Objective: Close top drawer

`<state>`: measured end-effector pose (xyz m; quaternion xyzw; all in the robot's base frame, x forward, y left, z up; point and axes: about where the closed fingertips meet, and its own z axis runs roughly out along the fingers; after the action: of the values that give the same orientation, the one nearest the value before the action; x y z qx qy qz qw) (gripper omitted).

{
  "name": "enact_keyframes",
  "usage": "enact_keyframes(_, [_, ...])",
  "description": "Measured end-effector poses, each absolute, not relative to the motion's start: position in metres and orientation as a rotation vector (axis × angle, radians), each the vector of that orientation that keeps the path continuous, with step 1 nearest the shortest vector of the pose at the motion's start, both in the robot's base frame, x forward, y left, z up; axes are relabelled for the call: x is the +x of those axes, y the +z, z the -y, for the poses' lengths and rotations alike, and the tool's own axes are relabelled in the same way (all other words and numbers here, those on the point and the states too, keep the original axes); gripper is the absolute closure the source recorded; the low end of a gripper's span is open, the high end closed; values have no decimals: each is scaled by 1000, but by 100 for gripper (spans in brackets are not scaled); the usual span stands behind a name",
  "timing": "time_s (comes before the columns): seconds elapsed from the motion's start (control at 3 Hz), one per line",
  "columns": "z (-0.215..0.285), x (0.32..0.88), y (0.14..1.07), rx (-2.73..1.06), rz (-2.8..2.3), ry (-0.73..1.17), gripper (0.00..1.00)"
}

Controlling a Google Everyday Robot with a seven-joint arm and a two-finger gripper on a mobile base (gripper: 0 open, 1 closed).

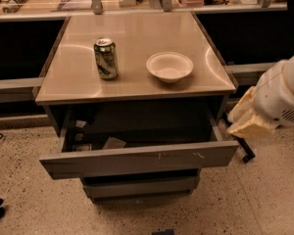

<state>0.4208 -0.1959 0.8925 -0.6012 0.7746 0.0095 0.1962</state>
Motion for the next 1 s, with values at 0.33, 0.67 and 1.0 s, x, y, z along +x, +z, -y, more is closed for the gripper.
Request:
enact_keyframes(0.33, [178,411,816,-1699,-2150,145,88])
enact_keyframes(0.67, [148,394,727,-1758,-2159,320,100])
enact_keyframes(1.0, [148,394,728,-1758,-2159,319,100])
